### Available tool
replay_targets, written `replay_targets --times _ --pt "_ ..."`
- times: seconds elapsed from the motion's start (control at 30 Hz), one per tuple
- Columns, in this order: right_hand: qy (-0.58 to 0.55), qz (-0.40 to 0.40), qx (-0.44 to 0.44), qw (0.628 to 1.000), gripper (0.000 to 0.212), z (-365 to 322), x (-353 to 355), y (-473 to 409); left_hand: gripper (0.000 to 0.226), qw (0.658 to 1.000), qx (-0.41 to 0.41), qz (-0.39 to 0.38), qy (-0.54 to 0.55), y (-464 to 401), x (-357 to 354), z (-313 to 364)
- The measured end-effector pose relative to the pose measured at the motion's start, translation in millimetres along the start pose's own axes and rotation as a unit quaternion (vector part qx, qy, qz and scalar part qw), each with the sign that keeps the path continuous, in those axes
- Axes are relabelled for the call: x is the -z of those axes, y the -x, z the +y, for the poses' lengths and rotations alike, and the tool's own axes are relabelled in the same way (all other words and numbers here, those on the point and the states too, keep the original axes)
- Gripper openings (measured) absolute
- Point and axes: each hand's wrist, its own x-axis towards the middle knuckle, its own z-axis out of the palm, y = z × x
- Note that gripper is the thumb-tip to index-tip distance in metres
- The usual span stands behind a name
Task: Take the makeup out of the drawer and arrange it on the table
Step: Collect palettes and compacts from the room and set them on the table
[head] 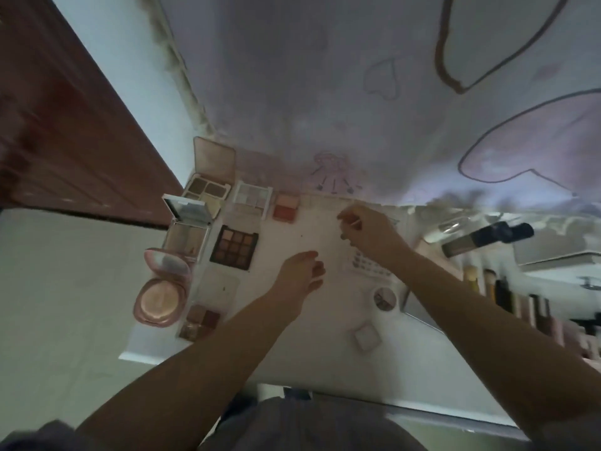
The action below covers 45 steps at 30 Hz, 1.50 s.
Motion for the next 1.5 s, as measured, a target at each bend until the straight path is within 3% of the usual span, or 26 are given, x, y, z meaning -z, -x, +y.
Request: replay_targets --times 0.17,0.37,0.47,0.57,0.67,0.77,1.13,1.5 --pt "0.138 -0.049 -0.052 0.988 0.015 46.5 -15.6 115.2 0.033 0.964 0.011 -0.096 -0.249 19.6 -10.1 -58.7" --pt "0.229 0.057 -0.081 0.968 0.035 76.9 -75.3 173.9 0.036 0.923 -0.041 -0.129 -0.361 27.6 -10.1 -82.0" --pt "0.199 0.098 -0.069 0.973 0.028 73.0 -89.6 172.7 0.025 0.940 -0.027 -0.129 -0.316 35.8 -4.6 -84.8" --pt "0.090 0.133 -0.036 0.986 0.028 58.9 -97.4 176.1 0.025 0.962 0.005 -0.123 -0.244 41.7 14.1 -79.8" --pt "-0.028 0.130 0.029 0.991 0.020 31.3 -98.0 178.4 0.034 0.965 0.113 -0.216 -0.093 54.0 41.9 -67.5" --pt "-0.074 0.093 0.091 0.989 0.017 5.3 -92.7 175.1 0.037 0.950 0.117 -0.289 -0.006 65.9 66.7 -51.9" --pt "-0.034 -0.064 0.160 0.984 0.019 -46.5 -79.3 132.2 0.043 0.946 0.048 -0.301 0.107 80.5 114.6 -30.4" --pt "-0.040 -0.088 0.183 0.978 0.018 -68.9 -71.2 106.9 0.045 0.950 0.017 -0.272 0.150 74.4 117.9 -15.0"
